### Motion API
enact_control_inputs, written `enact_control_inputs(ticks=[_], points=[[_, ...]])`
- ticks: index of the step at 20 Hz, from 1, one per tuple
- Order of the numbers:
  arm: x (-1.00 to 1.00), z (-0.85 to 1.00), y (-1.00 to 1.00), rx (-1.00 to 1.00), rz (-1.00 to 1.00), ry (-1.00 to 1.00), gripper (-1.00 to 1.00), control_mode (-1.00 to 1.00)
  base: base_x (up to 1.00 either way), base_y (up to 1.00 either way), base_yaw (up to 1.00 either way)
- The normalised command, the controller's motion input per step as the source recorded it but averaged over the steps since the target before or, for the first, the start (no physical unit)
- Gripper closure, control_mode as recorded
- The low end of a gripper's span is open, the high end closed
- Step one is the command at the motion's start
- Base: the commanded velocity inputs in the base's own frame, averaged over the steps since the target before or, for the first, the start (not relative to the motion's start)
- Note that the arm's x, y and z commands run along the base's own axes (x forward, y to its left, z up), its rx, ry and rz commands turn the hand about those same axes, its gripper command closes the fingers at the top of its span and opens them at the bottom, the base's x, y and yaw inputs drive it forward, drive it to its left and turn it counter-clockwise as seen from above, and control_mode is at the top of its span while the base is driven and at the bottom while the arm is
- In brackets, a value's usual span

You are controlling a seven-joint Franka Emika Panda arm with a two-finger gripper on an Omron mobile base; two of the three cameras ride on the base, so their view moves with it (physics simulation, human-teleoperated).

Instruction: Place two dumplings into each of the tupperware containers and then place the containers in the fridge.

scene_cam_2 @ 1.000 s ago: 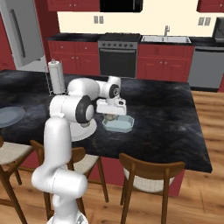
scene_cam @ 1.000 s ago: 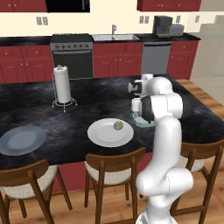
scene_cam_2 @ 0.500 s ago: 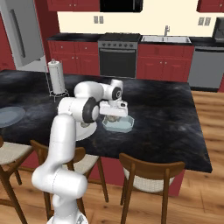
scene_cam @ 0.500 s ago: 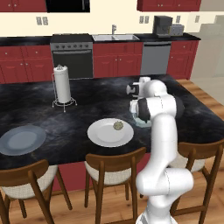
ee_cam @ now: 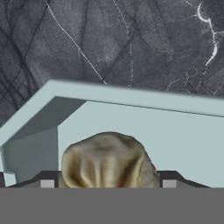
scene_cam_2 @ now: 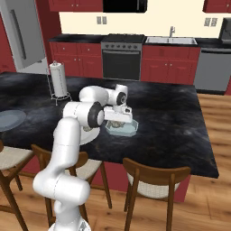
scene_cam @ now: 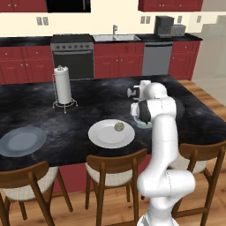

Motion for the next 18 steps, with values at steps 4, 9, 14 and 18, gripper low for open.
enact_control_inputs(ticks=[4,9,14,18], points=[[0.03,0.0,0.0,0.0,0.0,0.0,-1.0,-1.0,0.0,0.0,0.0],[0.0,0.0,0.0,0.0,0.0,0.0,-1.0,-1.0,0.0,0.0,0.0],[-0.05,0.18,0.01,0.0,0.0,0.0,-1.0,-1.0,0.0,0.0,0.0],[-0.09,0.29,0.28,0.0,0.0,0.0,-1.0,-1.0,0.0,0.0,0.0]])
